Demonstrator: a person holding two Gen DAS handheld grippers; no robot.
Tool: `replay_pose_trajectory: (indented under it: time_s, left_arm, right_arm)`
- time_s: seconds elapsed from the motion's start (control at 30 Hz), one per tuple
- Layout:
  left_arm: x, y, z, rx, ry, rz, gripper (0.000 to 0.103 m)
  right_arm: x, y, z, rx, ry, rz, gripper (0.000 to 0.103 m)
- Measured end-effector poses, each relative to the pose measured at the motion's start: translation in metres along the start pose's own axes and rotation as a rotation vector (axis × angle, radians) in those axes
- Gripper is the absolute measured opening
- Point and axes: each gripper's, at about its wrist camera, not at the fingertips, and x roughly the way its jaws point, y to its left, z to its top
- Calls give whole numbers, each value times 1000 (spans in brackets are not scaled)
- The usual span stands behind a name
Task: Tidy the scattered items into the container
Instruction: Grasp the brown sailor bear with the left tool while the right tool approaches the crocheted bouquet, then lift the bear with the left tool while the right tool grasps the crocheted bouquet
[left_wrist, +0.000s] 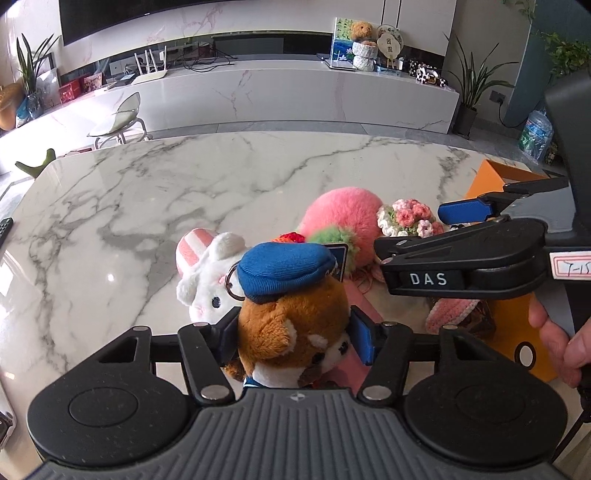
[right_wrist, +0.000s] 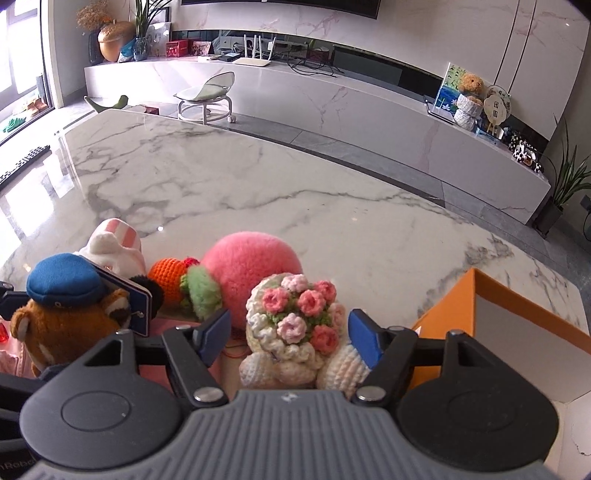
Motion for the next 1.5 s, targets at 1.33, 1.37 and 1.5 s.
replay_pose_trajectory:
  time_s: [1.33,1.37,1.5]
  left_arm:
    - [-105,-31,-7,45,-154,70,62]
    - [-110,-34,-7,50,-164,71,62]
    - [-128,-45,-7,61,-200,63,61]
  right_arm:
    - [-151,17,-36,26,-242,-21,37]
    - [-159,17,-38,29,-256,-20,37]
    - [-189,13,-42,44,-315,-25,37]
